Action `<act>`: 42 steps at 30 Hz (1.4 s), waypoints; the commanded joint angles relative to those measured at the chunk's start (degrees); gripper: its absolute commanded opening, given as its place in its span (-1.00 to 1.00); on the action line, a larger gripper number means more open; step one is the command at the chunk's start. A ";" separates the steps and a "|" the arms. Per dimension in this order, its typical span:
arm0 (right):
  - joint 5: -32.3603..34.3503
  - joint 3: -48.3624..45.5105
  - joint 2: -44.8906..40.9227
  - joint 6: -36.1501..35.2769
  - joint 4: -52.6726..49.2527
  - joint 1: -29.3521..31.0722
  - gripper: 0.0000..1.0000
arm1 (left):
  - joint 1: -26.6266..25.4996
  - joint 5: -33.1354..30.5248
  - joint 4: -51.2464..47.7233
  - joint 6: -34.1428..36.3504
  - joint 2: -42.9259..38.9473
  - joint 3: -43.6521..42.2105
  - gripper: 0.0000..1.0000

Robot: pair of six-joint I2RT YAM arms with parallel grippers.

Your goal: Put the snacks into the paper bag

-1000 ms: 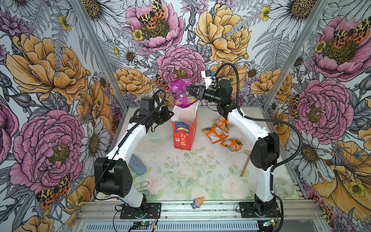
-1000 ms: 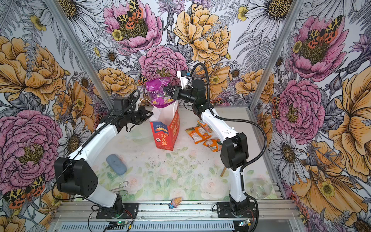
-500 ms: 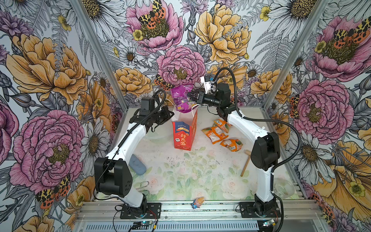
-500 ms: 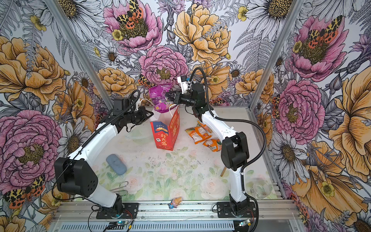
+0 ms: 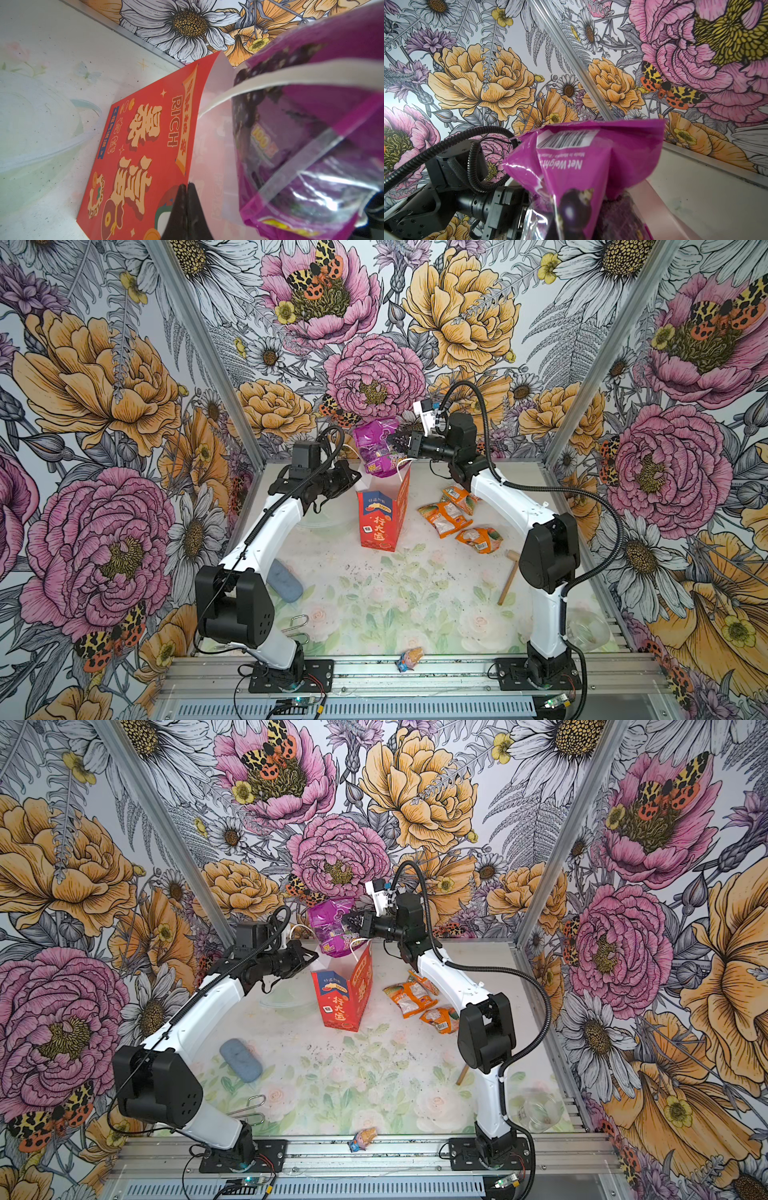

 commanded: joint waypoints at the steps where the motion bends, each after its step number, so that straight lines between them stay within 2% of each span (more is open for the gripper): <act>1: -5.69 5.10 -2.33 -1.51 4.45 0.32 -1.00 | -0.55 -0.24 0.92 -0.19 -1.30 -0.75 -1.00; 27: -5.77 9.06 3.39 3.97 9.67 1.20 -1.00 | -0.45 -0.23 0.88 -0.10 -1.18 -0.75 -1.00; 42: -8.84 5.54 3.94 3.89 11.93 0.76 -1.00 | -0.28 -0.11 0.92 -0.10 -1.01 -0.81 -1.00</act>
